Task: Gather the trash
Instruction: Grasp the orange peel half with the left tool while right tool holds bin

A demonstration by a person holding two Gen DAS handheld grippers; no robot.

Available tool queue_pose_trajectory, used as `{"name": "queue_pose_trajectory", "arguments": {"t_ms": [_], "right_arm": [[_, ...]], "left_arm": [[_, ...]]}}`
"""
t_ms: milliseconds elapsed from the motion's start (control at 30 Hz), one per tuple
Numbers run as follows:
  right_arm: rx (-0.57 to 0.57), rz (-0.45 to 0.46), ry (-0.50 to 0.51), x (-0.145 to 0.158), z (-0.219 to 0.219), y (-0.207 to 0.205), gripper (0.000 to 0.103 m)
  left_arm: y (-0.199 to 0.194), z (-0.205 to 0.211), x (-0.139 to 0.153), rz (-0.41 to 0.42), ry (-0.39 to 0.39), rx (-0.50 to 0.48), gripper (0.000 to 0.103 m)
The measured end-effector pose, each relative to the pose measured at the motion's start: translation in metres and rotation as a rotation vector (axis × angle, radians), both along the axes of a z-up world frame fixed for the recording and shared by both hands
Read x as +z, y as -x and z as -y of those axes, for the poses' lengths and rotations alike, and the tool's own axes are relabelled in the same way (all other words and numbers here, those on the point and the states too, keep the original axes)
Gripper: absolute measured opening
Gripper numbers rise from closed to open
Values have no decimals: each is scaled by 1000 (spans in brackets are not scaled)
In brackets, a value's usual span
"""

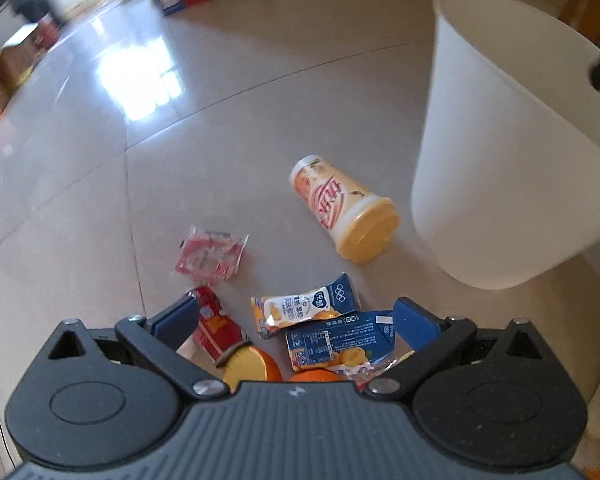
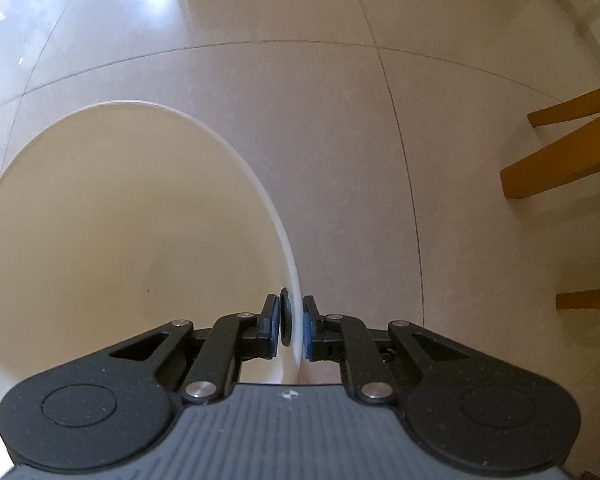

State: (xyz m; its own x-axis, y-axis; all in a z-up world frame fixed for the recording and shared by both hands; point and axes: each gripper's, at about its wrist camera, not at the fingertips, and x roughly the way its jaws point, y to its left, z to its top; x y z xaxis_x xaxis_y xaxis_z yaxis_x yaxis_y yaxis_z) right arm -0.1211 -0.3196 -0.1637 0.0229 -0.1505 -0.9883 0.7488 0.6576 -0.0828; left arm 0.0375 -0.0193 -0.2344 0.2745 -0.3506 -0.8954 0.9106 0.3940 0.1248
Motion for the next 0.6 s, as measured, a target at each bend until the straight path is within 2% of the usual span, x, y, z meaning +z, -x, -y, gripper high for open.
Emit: {"name": "queue_pose_trajectory", "arguments": {"t_ms": [100, 267, 400, 600], "right_arm": [[-14, 38, -6, 6, 6, 4, 11], [-7, 74, 14, 6, 1, 8, 11], [-20, 94, 2, 6, 5, 10, 10], [-43, 123, -42, -6, 17, 23, 10]], "left_arm": [[0, -1, -2, -9, -5, 2, 102], [5, -1, -18, -109, -20, -8, 102], [12, -22, -37, -98, -40, 27, 102], [39, -59, -79, -26, -111, 2, 102]]}}
